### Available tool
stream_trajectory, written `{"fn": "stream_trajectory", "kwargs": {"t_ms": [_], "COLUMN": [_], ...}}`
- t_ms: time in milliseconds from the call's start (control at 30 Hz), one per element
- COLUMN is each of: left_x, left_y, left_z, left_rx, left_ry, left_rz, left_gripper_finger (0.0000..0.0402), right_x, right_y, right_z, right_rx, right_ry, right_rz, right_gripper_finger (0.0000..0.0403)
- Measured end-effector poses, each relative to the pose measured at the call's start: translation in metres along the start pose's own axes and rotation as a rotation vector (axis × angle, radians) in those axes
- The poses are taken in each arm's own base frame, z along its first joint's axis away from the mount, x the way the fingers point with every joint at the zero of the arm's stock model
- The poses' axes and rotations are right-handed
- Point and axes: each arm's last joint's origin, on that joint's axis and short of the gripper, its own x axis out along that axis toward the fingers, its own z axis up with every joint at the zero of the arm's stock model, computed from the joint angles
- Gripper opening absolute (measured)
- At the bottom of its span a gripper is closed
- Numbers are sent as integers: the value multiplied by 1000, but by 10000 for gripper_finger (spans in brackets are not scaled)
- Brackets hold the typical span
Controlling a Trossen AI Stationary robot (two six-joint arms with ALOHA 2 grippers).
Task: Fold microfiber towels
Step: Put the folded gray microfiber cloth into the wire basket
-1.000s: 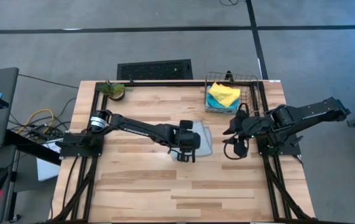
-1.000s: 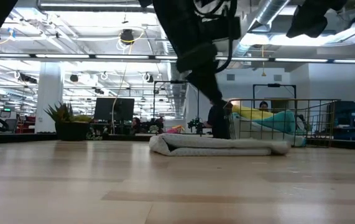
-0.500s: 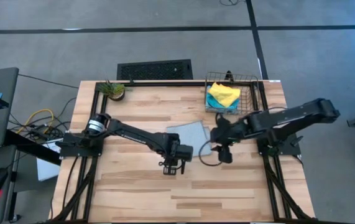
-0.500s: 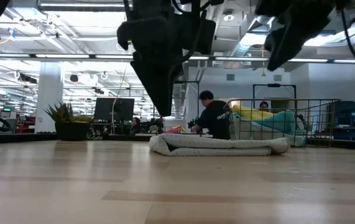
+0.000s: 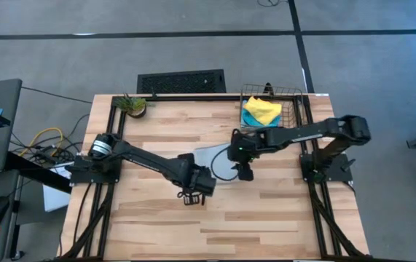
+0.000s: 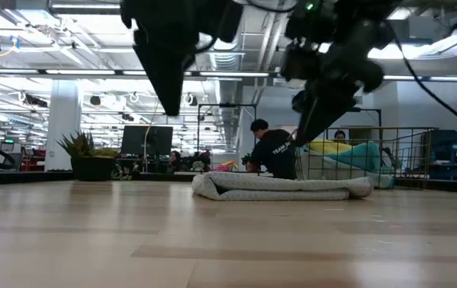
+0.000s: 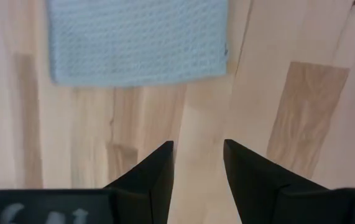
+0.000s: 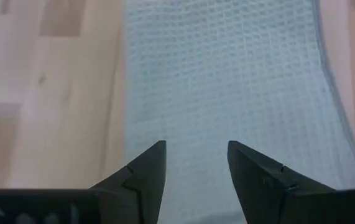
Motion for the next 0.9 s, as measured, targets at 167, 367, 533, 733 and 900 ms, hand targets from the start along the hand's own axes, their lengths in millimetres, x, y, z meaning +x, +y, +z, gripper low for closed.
{"fn": "stream_trajectory", "kwargs": {"t_ms": [167, 367, 533, 733, 900], "left_x": [-22, -39, -44, -46, -46], "left_y": [-4, -7, -10, -12, -12], "left_z": [-14, -27, -33, -37, -37], "left_rx": [-80, -181, -217, -231, -231], "left_ry": [-15, -25, -22, -16, -14], "left_rz": [24, 29, 49, 61, 64], "left_gripper_finger": [132, 132, 132, 132, 132], "right_x": [30, 64, 81, 95, 100], "right_y": [-13, -34, -42, -42, -38], "right_z": [15, 24, 23, 19, 16], "right_rx": [-46, -31, -54, -93, -103], "right_ry": [-36, -5, 41, 88, 126], "right_rz": [-17, -33, -31, -22, -49], "right_gripper_finger": [195, 195, 195, 195, 195]}}
